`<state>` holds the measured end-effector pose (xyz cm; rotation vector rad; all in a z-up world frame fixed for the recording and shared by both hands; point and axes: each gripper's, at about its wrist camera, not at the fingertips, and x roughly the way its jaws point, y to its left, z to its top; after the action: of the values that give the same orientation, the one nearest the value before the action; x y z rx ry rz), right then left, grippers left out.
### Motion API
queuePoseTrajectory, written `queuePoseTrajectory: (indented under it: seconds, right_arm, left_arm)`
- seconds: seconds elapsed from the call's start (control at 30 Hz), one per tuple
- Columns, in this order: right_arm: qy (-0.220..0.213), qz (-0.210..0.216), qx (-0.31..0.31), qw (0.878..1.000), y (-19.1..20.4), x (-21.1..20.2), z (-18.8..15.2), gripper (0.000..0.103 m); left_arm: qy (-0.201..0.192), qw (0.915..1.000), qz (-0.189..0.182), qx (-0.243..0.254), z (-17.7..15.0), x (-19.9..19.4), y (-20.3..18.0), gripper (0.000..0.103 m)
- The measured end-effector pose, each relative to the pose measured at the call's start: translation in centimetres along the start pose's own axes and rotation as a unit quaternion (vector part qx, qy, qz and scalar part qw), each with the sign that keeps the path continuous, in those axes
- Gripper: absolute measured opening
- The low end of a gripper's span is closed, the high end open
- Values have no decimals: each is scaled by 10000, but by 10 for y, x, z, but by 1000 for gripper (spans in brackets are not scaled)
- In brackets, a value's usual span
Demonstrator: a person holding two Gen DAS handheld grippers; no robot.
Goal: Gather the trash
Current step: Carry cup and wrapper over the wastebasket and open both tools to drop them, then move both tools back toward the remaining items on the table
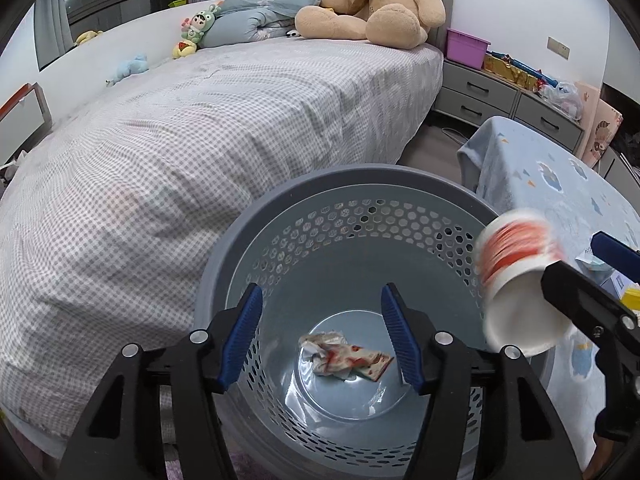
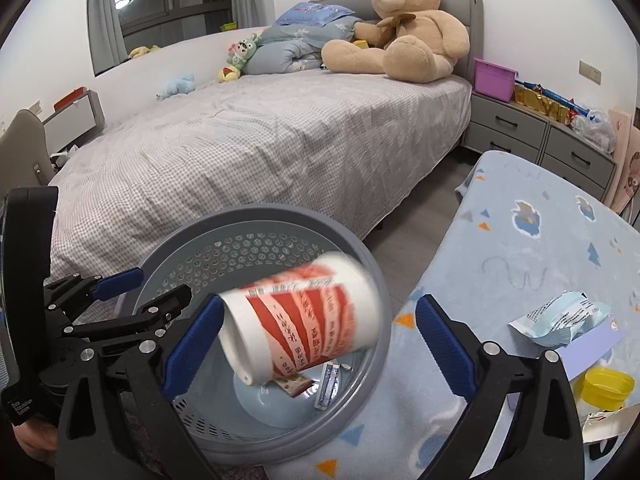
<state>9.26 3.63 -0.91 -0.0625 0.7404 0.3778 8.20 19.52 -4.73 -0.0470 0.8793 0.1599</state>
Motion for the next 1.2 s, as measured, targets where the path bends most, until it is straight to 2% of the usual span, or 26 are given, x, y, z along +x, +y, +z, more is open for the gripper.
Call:
queuePoseTrajectory:
  seconds: [0.67,1.2]
  right_arm:
    - [77,-81,82,9999,0,-1,-8,95]
    - [76,-238,274,9993,-12,-19,-23,95]
  left_arm:
    - [-62,10000,-23,-64,-1,-6,3,61]
    - [-186,9997,-125,5,-6,-18,-4,63]
